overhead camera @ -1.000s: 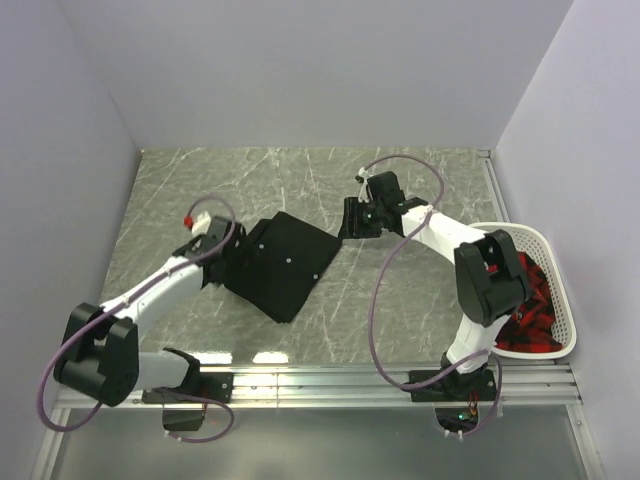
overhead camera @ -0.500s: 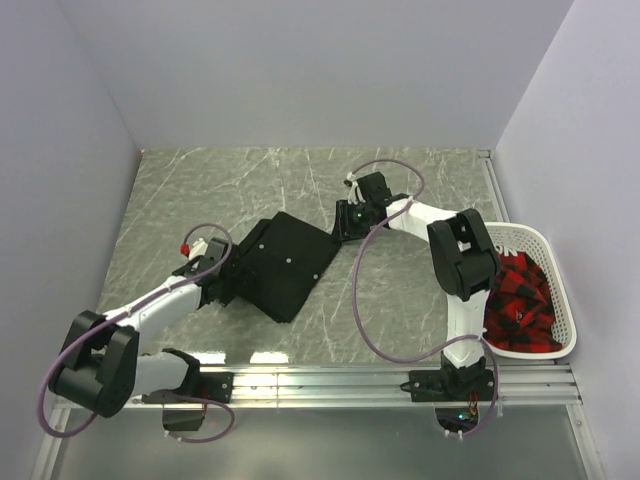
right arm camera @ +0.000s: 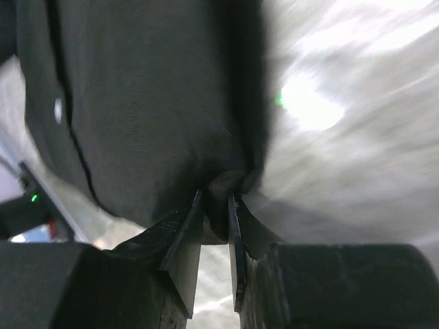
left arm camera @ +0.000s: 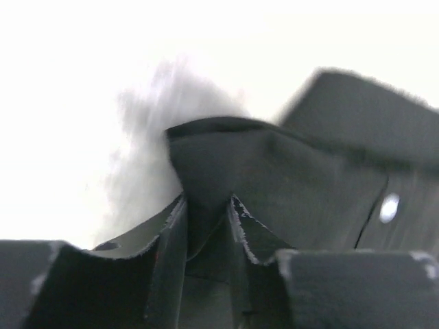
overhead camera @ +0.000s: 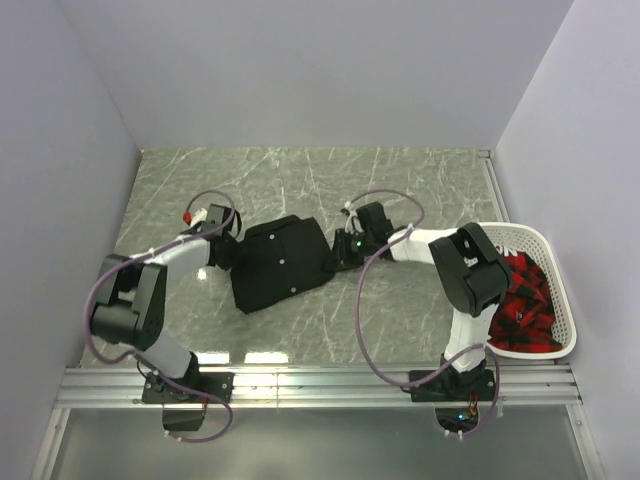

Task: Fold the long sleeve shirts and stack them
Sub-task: Fold the shirt

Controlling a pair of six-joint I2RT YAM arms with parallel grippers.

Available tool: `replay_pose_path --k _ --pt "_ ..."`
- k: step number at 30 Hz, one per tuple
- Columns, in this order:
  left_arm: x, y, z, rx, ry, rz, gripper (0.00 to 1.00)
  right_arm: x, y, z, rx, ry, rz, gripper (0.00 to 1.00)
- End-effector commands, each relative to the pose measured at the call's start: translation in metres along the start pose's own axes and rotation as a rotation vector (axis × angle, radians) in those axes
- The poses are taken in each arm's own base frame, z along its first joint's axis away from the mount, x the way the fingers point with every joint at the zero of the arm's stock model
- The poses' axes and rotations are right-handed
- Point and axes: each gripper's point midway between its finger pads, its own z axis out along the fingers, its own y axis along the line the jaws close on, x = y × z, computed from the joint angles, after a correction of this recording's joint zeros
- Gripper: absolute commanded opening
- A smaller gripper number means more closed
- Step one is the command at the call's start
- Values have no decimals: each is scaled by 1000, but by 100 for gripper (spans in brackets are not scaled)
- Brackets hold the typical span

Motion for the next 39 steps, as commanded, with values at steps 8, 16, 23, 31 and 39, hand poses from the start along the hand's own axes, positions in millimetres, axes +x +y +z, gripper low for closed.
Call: replay_pose_path --k 8,16,23,31,39 --pt "-60 -30 -11 7 -87 107 95 10 37 -28 29 -144 -29 49" --pt "-78 -64 -97 122 -306 328 98 -26 25 -100 198 -379 -59 73" --pt "6 -125 -149 328 -357 684 95 -42 23 -167 209 -645 -28 98" --pt "116 -164 -151 472 -271 1070 86 -44 11 -213 298 -822 -28 100" --pt "189 -169 -122 441 -237 1363 86 -36 -17 -227 344 -887 107 98"
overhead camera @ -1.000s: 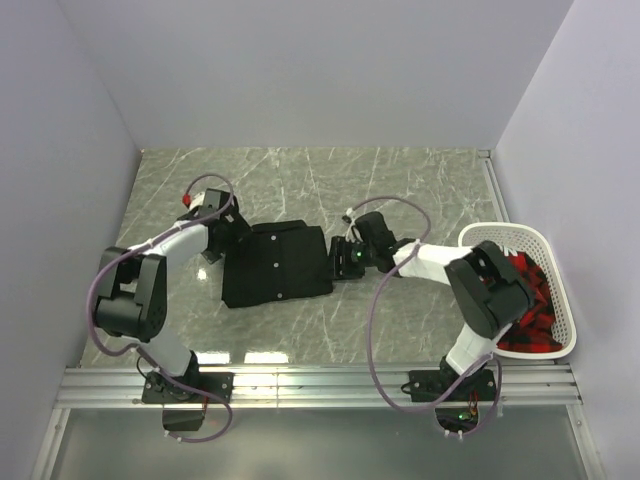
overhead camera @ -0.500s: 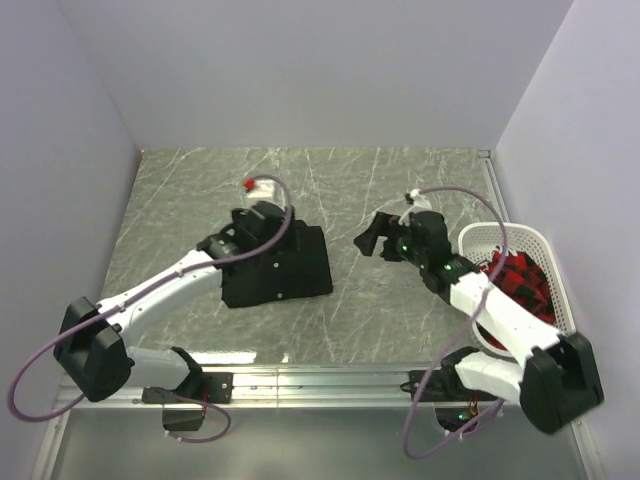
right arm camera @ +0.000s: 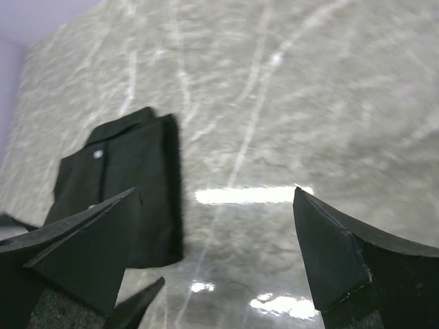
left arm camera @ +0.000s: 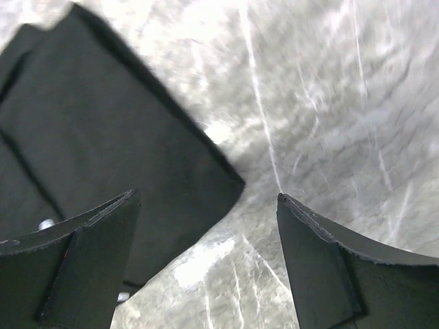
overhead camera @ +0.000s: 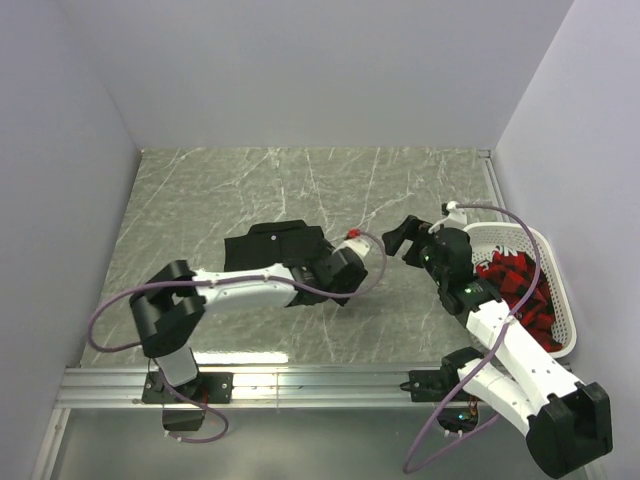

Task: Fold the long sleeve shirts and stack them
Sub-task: Fold the shirt

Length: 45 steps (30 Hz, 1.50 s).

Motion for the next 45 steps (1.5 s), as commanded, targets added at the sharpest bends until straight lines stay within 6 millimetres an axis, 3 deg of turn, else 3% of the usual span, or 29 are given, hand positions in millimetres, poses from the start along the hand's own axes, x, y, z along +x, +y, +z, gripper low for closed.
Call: replay_pose_path --k 1,12,17,26,35,40,45 --pt "-15 -12 6 -10 -44 95 84 -6 -19 -2 67 -38 64 97" --pt "22 -28 25 10 50 193 69 6 -39 0 79 -10 119 95" --pt "35 -26 33 -10 80 203 60 12 -30 5 19 30 116 94" --pt "52 -22 43 -41 110 229 56 18 -24 9 -18 67 110 94" --pt "51 -15 39 -62 100 210 30 29 -17 18 -51 125 144 94" --pt "44 -10 34 -59 82 175 4 39 -7 26 -105 187 174 94" --pt "29 -8 23 -24 34 113 0 60 4 37 -167 293 248 95"
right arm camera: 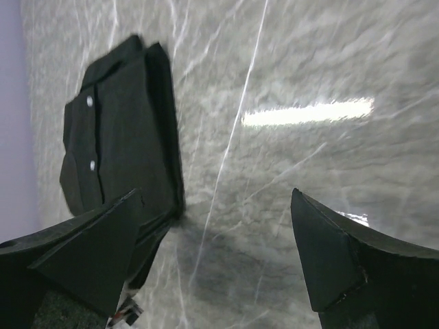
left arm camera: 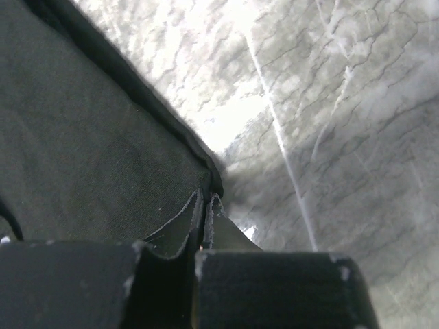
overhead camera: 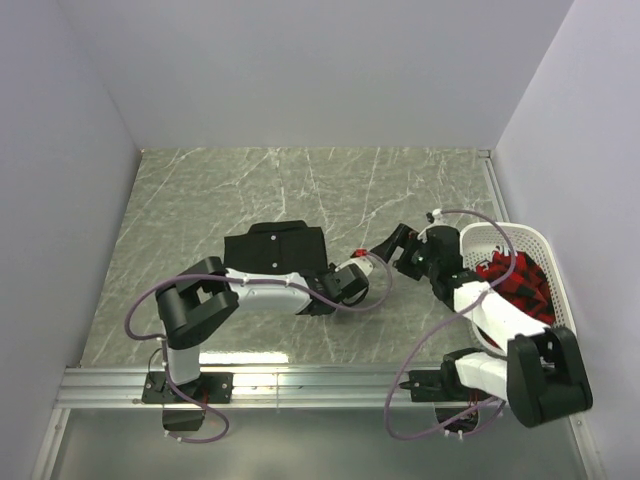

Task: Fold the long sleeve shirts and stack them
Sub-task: Fold the shirt

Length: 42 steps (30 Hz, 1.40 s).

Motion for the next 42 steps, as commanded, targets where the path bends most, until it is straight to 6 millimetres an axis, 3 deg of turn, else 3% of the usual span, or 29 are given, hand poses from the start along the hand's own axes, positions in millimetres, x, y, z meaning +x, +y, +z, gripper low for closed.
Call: replay_pose_path --k 1,5,12,19,20,25,33,42 --pt "-26 10 -20 33 -83 -101 0 -3 24 12 -118 35 57 95" --pt "-39 16 -35 82 -134 -168 0 10 39 26 -230 121 129 96" --pt "-42 23 -41 111 -162 -226 0 36 54 58 -289 251 224 97" --pt "-46 20 -44 137 -182 -253 0 84 77 91 -318 409 246 97" --pt "-47 20 -45 140 -187 -258 1 88 87 95 -339 422 241 97" --pt "-52 19 -49 157 -211 -283 0 112 98 118 -348 518 236 96" --pt "-48 14 -48 183 -217 -295 1 134 114 134 -401 599 213 79" --pt "-41 16 -46 171 -213 -293 1 154 112 139 -394 659 157 65"
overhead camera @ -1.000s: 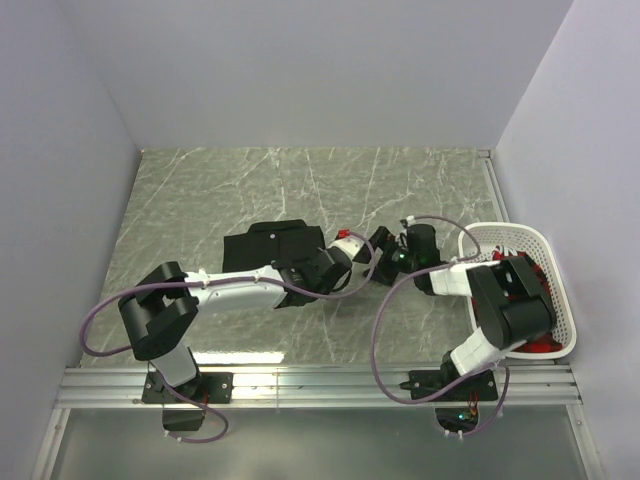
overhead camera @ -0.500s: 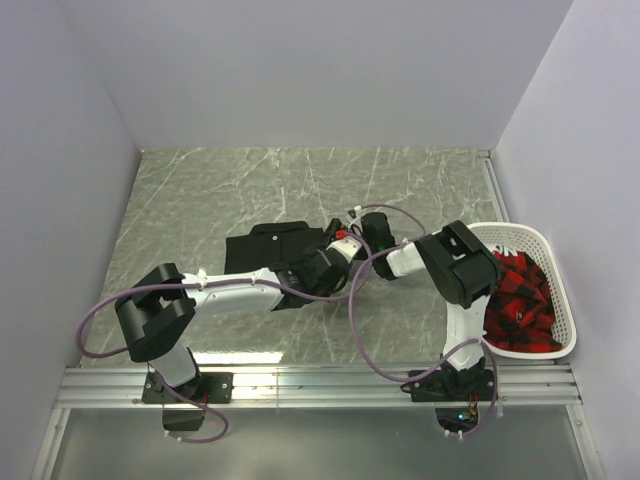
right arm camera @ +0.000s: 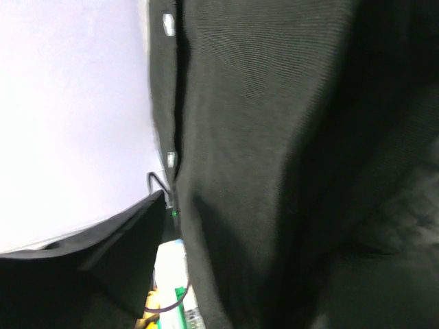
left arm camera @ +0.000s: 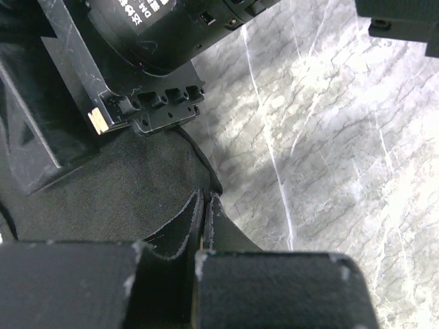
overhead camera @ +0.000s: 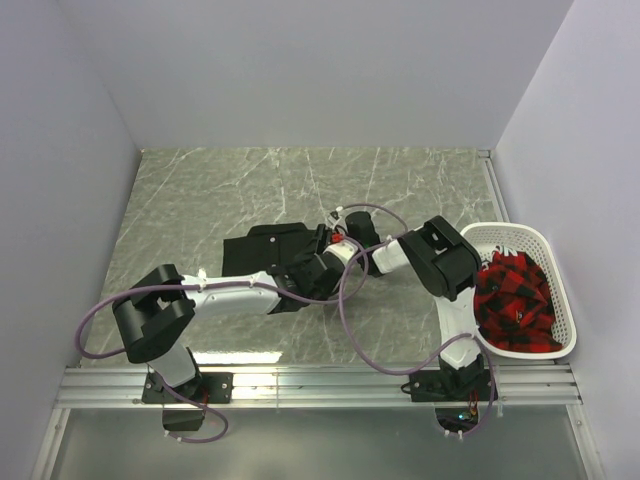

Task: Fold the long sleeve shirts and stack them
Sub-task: Fold the shirt

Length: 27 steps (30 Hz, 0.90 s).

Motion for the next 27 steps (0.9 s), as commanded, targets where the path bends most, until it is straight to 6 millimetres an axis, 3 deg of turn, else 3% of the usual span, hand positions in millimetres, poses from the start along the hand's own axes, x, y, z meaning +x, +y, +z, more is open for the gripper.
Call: replay_pose_path --k 1,8,13,14,16,23,26,27 --pt "-23 -8 -10 52 -81 -46 1 15 -23 9 60 52 6 63" --pt "-29 -25 -19 132 -109 -82 2 8 -25 16 60 39 -5 46" --pt "-32 -13 -26 72 -127 -112 10 10 -27 14 65 41 -22 14" --pt "-34 -7 -27 47 -136 -121 16 9 -27 14 68 36 -25 7" --pt "-41 -3 -35 34 -157 -144 22 8 -27 13 74 33 -38 0" --pt "-77 28 -72 -28 -233 -218 62 5 -34 5 136 45 -108 0" --pt "-95 53 -87 -39 -268 -275 72 2 -35 -1 175 52 -151 0" --pt "-97 74 -89 -77 -265 -310 75 -5 -30 -3 173 47 -172 0"
